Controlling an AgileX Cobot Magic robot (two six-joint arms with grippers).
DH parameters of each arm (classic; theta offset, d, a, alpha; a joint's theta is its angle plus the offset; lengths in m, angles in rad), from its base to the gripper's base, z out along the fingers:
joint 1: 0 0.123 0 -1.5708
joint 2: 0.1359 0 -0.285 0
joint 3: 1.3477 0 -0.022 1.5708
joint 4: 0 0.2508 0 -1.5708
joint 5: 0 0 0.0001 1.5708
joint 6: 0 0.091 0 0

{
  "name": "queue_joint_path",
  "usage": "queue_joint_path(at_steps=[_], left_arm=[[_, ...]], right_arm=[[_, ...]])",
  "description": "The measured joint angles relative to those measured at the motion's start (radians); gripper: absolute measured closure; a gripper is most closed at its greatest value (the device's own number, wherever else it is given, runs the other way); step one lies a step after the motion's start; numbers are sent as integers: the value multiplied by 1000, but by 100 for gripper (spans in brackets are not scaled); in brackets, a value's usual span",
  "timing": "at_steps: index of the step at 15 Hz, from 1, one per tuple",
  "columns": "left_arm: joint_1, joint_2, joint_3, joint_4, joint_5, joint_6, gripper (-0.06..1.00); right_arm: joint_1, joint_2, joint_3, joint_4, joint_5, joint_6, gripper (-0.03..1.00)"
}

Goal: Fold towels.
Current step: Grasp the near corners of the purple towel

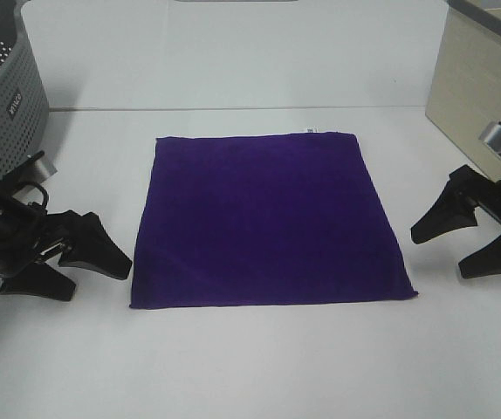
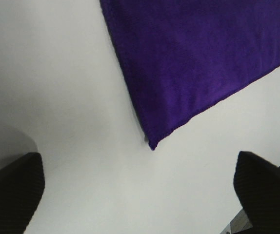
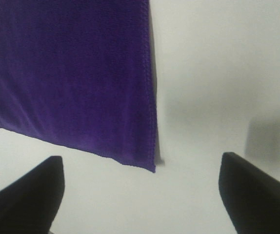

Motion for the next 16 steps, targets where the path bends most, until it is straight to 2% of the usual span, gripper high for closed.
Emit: queue_joint_path(at_steps=[7,16], left_arm=[[0,0,-2,-7,-8,0,-5],[0,0,-2,-7,-8,0,-4]], right_arm=[[0,58,-1,25,-54,-39,13],[0,59,-3,49,-63,-38,13]])
